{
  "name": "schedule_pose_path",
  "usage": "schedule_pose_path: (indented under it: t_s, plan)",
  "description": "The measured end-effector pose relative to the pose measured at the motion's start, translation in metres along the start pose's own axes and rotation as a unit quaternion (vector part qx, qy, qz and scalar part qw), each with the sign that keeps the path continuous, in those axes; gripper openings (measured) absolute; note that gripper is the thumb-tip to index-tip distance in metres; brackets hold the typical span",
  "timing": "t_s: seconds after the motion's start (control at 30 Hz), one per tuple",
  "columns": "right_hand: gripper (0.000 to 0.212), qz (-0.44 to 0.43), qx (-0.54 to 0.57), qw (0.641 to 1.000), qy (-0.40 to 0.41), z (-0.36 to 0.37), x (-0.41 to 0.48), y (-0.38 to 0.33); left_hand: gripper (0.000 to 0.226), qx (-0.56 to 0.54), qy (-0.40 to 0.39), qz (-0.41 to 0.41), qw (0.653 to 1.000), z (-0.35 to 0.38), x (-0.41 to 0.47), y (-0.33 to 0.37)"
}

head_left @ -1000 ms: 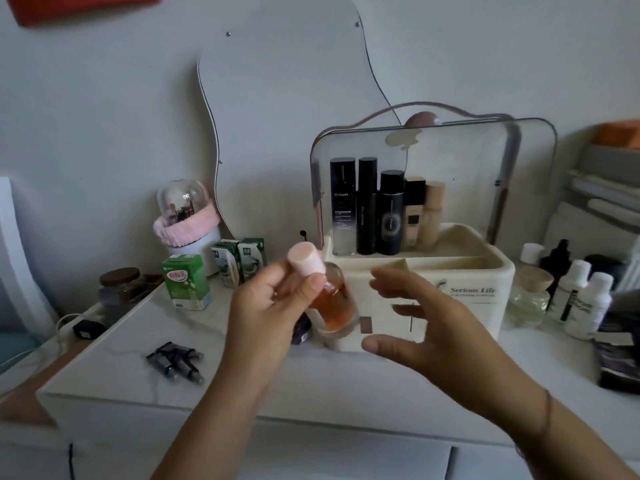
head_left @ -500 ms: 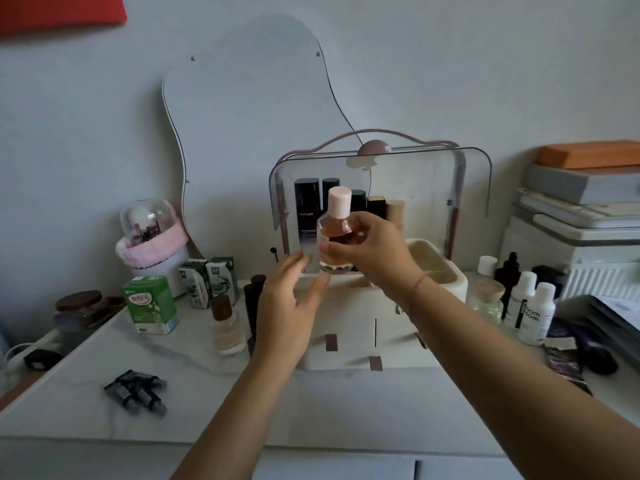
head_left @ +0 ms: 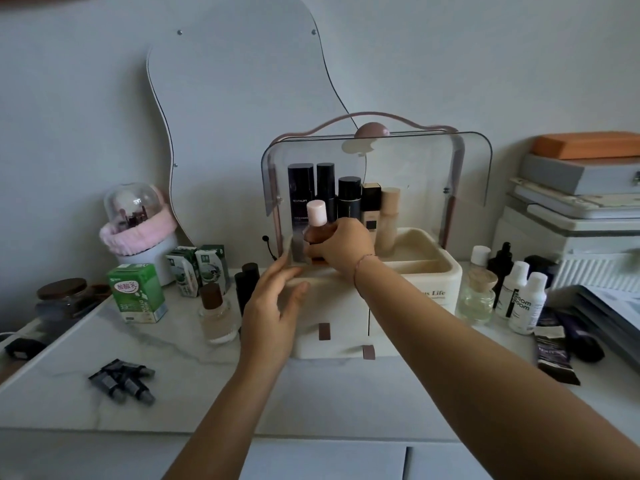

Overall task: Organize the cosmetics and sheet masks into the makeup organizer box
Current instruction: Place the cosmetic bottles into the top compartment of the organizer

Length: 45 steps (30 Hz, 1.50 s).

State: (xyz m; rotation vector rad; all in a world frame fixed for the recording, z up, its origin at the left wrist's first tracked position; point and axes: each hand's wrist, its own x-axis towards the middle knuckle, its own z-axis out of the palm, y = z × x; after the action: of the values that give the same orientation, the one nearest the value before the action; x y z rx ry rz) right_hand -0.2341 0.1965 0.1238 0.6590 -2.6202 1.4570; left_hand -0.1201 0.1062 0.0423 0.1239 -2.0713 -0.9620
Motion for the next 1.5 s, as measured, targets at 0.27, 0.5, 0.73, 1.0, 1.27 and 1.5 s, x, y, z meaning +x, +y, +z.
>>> schedule_pose_path:
  t_s: [0.27,0.5,0.73,1.0,1.27,1.5]
  plan:
    - [0.038,0.008,-0.056,0.998,-0.003,-0.003,-0.002,-0.003,0.044,-0.007,0.004,-0.003,1.0,0.001,0.0,0.002]
    - [0.063,0.002,-0.097,0.995,-0.012,-0.004,-0.01,-0.004,0.037,-0.004,0.008,-0.001,1.0,0.003,-0.002,0.0]
    - [0.05,-0.057,-0.162,0.984,0.038,-0.01,-0.04,-0.004,0.042,-0.033,0.01,-0.012,0.999,0.003,-0.008,0.008]
    - [0.018,-0.23,0.019,0.967,0.108,-0.004,-0.166,0.072,0.035,-0.043,0.213,-0.135,0.967,-0.053,-0.027,-0.06]
    - [0.009,-0.074,0.007,0.996,-0.054,0.015,-0.176,0.107,0.059,-0.079,0.076,-0.284,0.952,-0.076,-0.006,-0.119]
    - [0.01,-0.06,0.011,0.996,-0.061,0.011,-0.181,0.107,0.057,-0.093,0.0,-0.252,0.963,-0.072,0.004,-0.131]
